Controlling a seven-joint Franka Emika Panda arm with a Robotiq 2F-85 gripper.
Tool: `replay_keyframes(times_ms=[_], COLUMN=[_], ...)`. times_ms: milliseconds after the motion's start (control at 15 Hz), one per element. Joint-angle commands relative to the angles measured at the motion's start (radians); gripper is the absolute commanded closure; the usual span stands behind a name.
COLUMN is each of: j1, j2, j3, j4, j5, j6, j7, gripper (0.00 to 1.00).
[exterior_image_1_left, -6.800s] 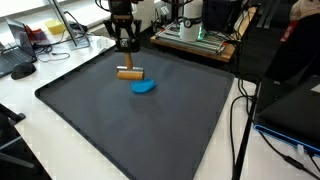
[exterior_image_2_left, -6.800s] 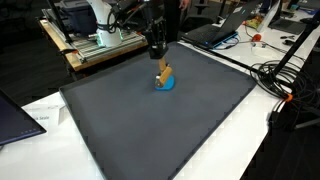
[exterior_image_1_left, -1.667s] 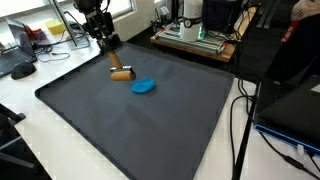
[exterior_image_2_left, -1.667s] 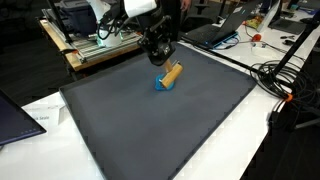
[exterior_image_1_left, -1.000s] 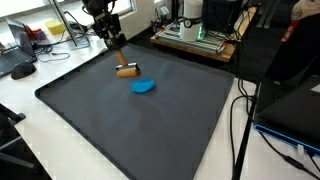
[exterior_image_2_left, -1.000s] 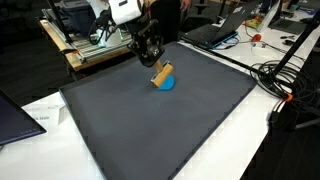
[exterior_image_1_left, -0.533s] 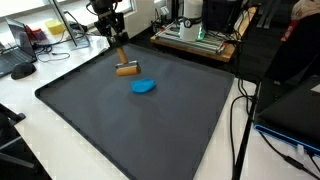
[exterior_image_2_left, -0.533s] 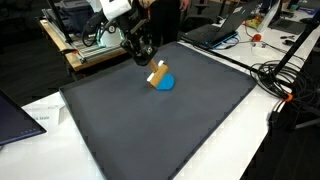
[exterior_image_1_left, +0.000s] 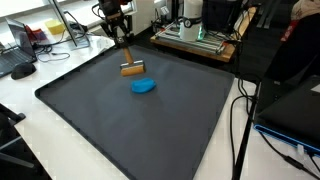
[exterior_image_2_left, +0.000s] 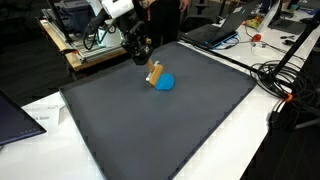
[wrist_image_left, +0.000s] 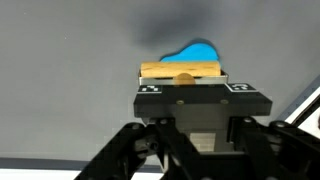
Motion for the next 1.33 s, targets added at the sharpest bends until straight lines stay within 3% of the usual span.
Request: replay_keyframes(times_ms=[0, 600, 1000, 1267], j1=[0.021, 0.049, 0.090, 0.106], j2=[-0.071, -0.124, -0.164, -0.171], j3=[-0.024, -0.050, -0.060, -0.061], j4=[-0.068, -0.155, -0.193, -0.201], j5=[0.051, 0.100, 0.297, 0.348], j6=[0.022, 0.084, 0.175, 0.196], j7=[-0.119, -0.327, -0.493, -0.543], gripper=[0.78, 0.78, 0.78, 0.78])
